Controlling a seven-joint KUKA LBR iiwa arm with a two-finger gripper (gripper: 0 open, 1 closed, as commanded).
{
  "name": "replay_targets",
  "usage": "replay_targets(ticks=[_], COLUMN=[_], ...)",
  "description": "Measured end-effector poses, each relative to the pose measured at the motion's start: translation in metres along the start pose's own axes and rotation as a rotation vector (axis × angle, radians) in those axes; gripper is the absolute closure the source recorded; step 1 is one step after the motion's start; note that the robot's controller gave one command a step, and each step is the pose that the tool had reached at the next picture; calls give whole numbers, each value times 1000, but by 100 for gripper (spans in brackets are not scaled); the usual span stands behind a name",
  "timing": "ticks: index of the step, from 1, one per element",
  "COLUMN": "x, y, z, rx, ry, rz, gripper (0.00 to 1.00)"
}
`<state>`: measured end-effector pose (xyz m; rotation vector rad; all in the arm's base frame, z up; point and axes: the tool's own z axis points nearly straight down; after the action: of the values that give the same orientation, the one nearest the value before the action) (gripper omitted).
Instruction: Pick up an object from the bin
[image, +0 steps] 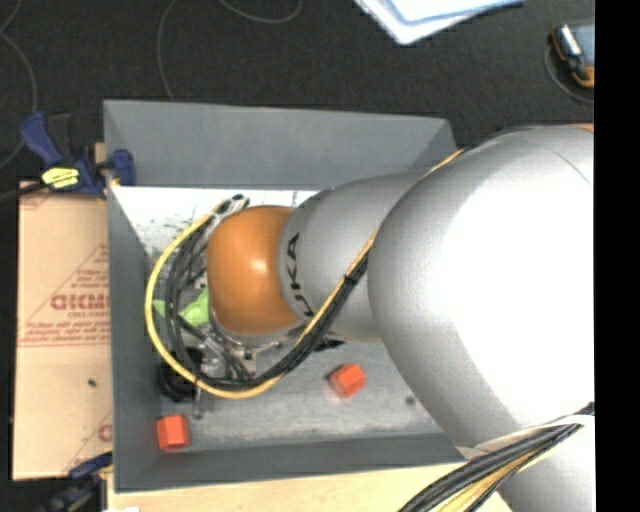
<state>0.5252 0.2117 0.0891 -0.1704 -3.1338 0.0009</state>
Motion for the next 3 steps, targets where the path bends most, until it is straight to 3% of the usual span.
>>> replay_targets(ticks=[2,3], x=[-2,0], y=[0,-1], z=[-24,-38], rx=[-3,0], ry=[-6,1], rz=[1,1], gripper=[100,100])
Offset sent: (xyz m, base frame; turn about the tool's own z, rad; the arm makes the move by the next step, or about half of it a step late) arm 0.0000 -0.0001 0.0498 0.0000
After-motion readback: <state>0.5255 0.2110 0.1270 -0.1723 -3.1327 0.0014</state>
